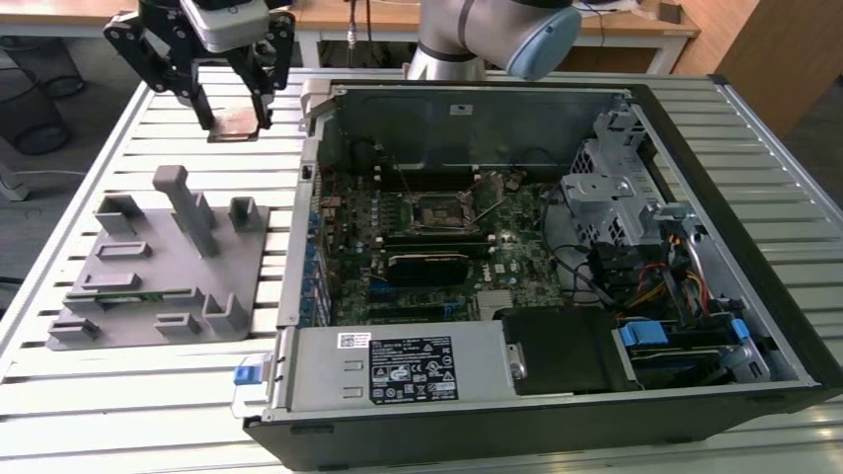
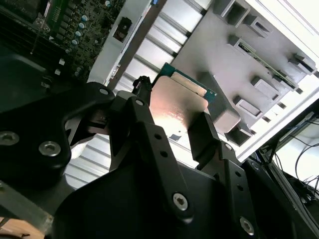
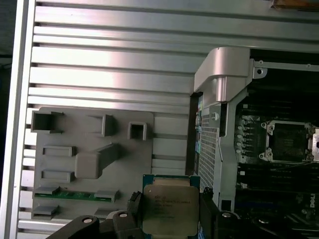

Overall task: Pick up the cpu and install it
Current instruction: 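Pick up the cpu and move it towards the insertion slot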

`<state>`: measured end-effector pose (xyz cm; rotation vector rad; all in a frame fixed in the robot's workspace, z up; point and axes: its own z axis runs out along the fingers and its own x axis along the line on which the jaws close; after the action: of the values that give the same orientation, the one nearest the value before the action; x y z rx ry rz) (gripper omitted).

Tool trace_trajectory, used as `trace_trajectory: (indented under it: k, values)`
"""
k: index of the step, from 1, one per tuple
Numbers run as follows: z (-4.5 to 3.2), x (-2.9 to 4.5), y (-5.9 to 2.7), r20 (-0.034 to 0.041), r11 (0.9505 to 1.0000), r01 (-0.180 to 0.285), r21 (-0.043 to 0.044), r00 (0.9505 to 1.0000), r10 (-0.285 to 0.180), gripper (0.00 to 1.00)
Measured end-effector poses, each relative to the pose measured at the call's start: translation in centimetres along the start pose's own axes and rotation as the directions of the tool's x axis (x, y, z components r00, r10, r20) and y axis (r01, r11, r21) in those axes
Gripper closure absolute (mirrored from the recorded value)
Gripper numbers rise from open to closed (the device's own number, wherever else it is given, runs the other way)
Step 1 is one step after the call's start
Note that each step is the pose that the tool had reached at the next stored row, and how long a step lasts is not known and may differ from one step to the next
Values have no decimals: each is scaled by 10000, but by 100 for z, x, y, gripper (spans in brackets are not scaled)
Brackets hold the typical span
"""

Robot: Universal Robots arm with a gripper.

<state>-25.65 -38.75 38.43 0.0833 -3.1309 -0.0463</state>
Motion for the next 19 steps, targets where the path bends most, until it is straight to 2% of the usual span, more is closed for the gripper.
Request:
trace_trajectory:
  k: [5, 19]
  values:
    - [-2, -167, -9, -1, 10000, -1, 1, 10000, 1, 45]
    - [-6, -754, -40, 0, 10000, -1, 0, 10000, 1, 45]
